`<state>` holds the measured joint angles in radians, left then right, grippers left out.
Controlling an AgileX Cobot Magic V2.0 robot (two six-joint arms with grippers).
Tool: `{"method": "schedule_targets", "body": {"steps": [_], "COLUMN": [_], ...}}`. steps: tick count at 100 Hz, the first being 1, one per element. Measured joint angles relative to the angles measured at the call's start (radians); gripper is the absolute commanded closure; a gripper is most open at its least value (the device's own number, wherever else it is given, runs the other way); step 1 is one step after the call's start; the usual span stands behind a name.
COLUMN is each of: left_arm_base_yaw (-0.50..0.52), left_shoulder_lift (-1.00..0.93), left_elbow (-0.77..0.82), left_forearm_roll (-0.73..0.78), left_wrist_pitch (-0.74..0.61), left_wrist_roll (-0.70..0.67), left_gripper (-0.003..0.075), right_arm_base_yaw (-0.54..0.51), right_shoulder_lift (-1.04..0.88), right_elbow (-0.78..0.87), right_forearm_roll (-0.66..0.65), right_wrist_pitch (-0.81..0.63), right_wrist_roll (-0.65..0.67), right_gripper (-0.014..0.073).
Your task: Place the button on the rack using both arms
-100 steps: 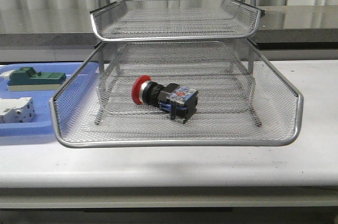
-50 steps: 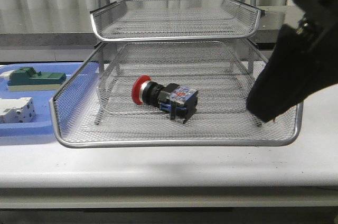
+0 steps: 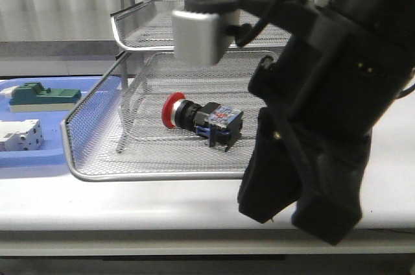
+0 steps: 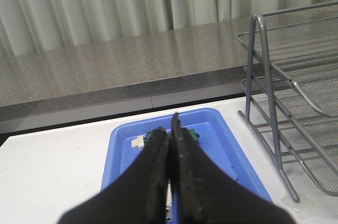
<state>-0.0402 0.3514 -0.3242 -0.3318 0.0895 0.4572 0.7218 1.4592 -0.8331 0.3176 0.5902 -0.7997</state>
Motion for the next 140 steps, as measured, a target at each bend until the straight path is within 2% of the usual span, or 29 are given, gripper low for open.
{"method": "schedule_targets", "body": {"steps": [19, 54, 79, 108, 140], "left_arm_base_yaw": [0.0, 0.0, 0.0, 0.0, 0.0], "left_shoulder_lift": [0.0, 0.0, 0.0, 0.0, 0.0], "left_elbow": [0.0, 0.0, 0.0, 0.0, 0.0], "left_forearm_roll": [0.0, 0.0, 0.0, 0.0, 0.0], "left_wrist_pitch": [0.0, 0.0, 0.0, -0.002, -0.002], "left_wrist_roll": [0.0, 0.0, 0.0, 0.0, 0.0], "left_gripper": [0.074, 0.074, 0.074, 0.074, 0.074], "right_arm_base_yaw": [0.0, 0.004, -0.081, -0.171, -0.191], "right_shoulder_lift": [0.054, 0.062, 0.072, 0.191, 0.225], "right_elbow": [0.0, -0.002, -0.077, -0.185, -0.234], "right_forearm_roll": [-0.039, -0.13, -0.16, -0.186, -0.197], "right_wrist_pitch": [-0.081, -0.145, -0.171, -0.184, -0.183], "right_wrist_roll": [0.0, -0.002, -0.002, -0.002, 0.001], "right_gripper": [0.0661, 0.0661, 0.0661, 0.0661, 0.0661]}}
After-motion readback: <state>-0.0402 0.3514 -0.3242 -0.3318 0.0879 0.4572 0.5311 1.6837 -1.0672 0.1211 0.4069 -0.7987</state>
